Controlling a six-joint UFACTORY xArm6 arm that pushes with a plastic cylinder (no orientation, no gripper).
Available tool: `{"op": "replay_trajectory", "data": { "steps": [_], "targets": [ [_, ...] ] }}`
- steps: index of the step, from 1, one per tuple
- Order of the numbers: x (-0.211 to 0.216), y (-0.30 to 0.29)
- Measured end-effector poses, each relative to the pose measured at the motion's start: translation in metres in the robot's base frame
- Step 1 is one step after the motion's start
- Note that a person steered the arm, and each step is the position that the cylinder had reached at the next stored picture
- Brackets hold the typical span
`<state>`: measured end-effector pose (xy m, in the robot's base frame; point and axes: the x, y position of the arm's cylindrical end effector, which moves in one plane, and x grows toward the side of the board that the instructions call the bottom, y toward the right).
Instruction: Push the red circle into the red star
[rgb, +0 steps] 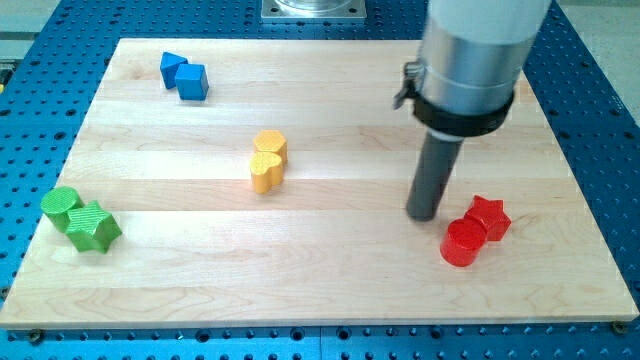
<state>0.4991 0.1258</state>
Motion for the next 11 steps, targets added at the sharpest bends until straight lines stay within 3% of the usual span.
{"op": "replay_trajectory", "data": {
  "steps": [2,3,4,5,6,7,8,9,10,11],
  "targets": [
    [0.018,0.096],
    [0.003,0.065],
    [0.022,0.000],
    [0.054,-0.009],
    [0.063,-0.059],
    [0.083,-0.007],
    [0.072,0.039],
    [0.083,-0.106],
    [0.027,-0.206],
    [-0.048,-0.206]
  ]
}}
